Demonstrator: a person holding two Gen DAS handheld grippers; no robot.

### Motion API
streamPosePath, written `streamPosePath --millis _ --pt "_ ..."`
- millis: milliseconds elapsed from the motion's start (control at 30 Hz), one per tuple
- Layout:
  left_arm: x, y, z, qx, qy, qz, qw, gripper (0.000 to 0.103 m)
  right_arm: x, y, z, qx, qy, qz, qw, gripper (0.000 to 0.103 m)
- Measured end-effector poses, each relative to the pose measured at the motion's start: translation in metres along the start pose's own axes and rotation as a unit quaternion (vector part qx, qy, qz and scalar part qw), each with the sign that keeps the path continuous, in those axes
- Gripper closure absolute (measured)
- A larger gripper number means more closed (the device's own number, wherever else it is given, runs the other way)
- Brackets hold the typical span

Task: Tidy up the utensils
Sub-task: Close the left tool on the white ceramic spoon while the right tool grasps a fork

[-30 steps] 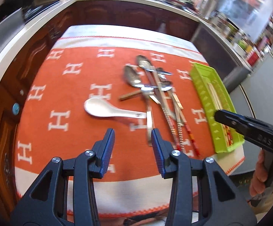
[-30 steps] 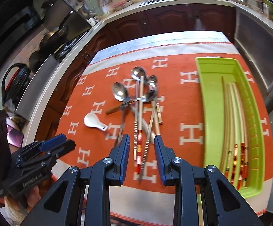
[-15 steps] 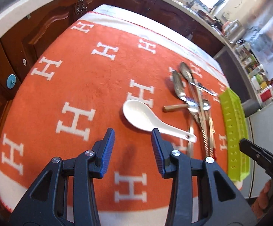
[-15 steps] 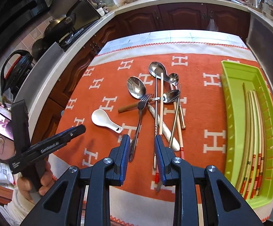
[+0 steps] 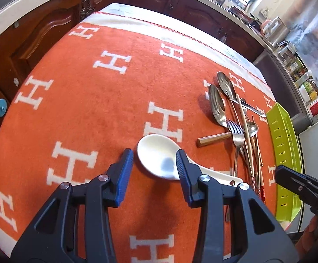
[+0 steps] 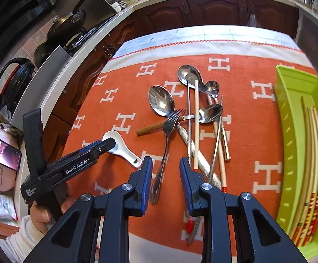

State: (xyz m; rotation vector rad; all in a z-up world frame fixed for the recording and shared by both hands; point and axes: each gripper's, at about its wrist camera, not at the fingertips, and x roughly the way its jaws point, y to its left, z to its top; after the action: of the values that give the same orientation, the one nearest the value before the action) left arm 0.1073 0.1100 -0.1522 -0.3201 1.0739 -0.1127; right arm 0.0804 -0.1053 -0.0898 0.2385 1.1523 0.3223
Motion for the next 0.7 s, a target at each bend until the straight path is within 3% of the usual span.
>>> streamPosePath --millis 300,433,533,667,700 --pt "0.004 0.001 0.003 -0.004 -0.007 -0.028 0.9996 0.068 0.043 -0.013 0.016 0.035 0.003 0.032 0.999 0.077" --pt "0.005 0.003 0.001 -0.004 -0.007 -0.04 0.9992 0.081 0.06 -0.018 0.024 0.042 0.003 0.035 0.998 0.077" --pt "0.005 0.005 0.001 -0.007 -0.009 -0.047 0.9988 0.083 0.073 -0.019 0.028 0.044 0.008 0.034 0.998 0.077" --pt "0.007 0.008 0.001 -0.017 -0.011 -0.063 0.9978 0.084 0.084 -0.019 0.029 0.043 0.007 0.037 0.998 0.083" --pt "0.007 0.008 0.001 -0.017 -0.012 -0.066 0.9976 0.084 0.086 -0.017 0.028 0.04 0.006 0.038 0.998 0.088"
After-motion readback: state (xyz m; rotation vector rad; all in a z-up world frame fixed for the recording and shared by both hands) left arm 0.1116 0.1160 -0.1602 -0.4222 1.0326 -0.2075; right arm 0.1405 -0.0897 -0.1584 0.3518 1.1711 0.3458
